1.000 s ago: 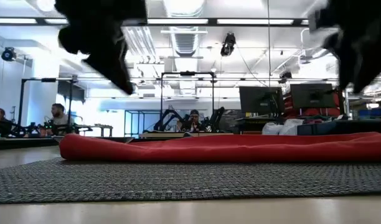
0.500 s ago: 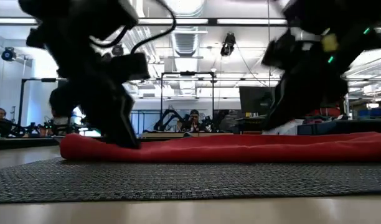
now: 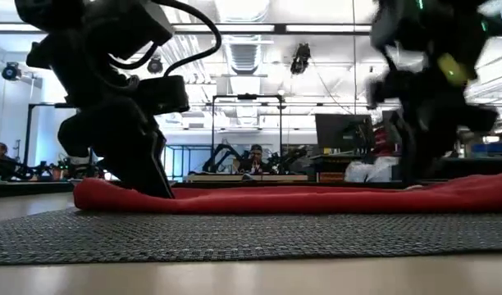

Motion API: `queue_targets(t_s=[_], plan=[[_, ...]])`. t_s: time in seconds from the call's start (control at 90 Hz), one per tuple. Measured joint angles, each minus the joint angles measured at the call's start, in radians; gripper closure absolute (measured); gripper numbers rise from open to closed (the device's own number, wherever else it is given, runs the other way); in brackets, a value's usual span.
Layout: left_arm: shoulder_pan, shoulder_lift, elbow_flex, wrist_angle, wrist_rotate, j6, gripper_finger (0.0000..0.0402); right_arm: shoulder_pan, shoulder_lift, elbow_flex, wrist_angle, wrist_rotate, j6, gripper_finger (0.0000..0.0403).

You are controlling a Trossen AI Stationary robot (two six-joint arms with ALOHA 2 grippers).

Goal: Set table place
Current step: Fold the red table napkin

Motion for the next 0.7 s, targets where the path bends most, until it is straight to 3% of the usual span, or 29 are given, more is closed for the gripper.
queue_targets(t_s=[0.156,0.3,0.511,0.7], plan=[[0.0,0.003,0.018,-0.012,0.001,0.017,0.0276,-0.001,0.036,-0.013,0.395,0.015,-0.133,0.0284],[0.0,0.004,0.025,-0.006,0.005,0.019,0.0282,-0.017,0.168,-0.017,0.498,0.014,-0.181,0.0301],[0.0,0.004,0.025,-0.003,0.006,0.018,0.0286,-0.039,0.299,0.034,0.34,0.087,-0.169,0.0334],[0.0,0.004,0.024,-0.005,0.005,0.015,0.028,-0.039,0.249,0.122,-0.08,0.152,-0.16,0.0368]])
